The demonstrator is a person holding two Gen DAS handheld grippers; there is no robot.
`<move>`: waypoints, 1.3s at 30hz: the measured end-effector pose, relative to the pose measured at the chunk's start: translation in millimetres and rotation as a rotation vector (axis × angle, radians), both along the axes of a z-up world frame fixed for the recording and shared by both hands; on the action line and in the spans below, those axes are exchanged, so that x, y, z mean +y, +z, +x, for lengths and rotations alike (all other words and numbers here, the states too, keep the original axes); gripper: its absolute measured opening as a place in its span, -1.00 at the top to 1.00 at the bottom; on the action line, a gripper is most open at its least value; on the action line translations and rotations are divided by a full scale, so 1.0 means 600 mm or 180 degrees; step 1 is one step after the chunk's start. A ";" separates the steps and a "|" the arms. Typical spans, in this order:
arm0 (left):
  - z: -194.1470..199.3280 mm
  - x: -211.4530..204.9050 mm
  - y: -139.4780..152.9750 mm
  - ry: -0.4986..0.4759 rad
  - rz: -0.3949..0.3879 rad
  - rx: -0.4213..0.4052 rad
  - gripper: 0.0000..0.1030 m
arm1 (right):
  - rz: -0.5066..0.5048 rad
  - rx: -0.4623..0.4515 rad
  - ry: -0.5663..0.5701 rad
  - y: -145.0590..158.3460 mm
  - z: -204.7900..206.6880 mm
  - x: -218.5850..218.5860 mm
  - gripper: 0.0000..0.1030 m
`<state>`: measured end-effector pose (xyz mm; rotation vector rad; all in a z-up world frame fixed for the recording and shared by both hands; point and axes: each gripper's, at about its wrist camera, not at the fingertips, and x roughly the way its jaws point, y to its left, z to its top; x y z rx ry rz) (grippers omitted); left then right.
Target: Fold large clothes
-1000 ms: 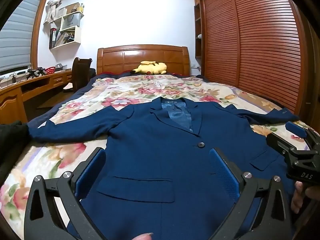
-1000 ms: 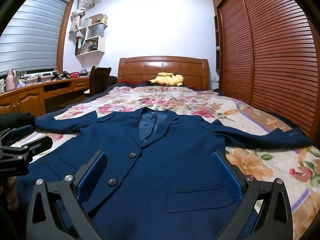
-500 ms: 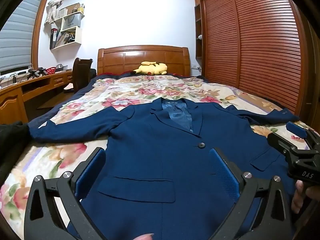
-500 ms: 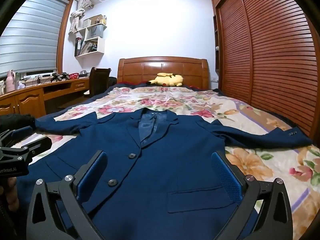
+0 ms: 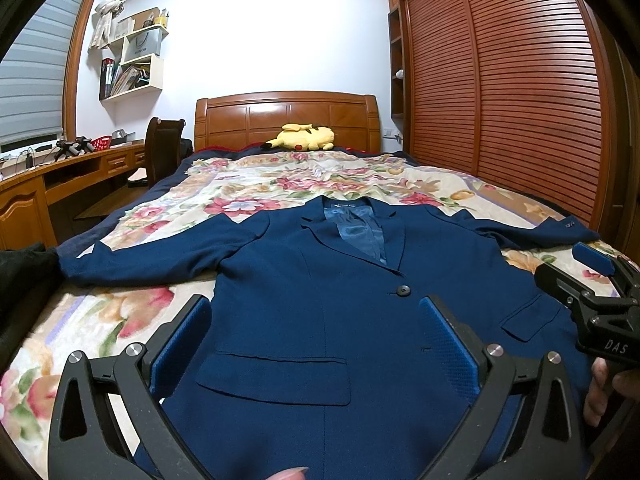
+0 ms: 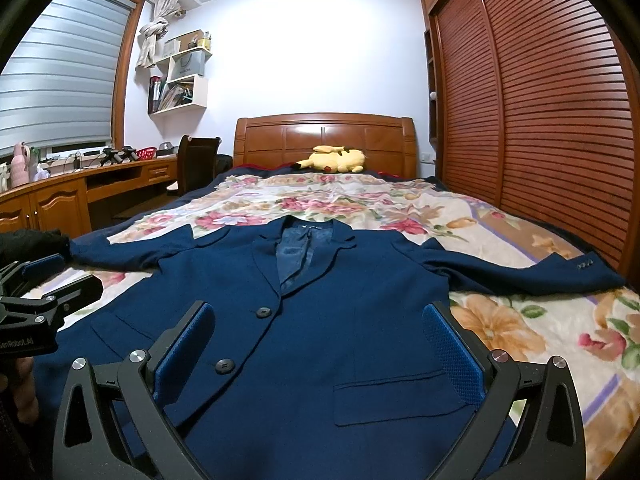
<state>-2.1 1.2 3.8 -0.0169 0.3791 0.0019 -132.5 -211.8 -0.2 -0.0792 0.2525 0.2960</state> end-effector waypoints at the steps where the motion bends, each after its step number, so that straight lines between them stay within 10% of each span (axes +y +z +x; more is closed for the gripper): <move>1: 0.000 0.000 -0.001 0.0000 0.0000 -0.0001 -1.00 | 0.0005 0.0003 -0.0001 0.000 0.001 -0.001 -1.00; 39: 0.000 0.002 0.001 0.0004 0.0007 -0.0013 -1.00 | 0.0017 0.0003 -0.0004 0.000 0.001 0.000 -1.00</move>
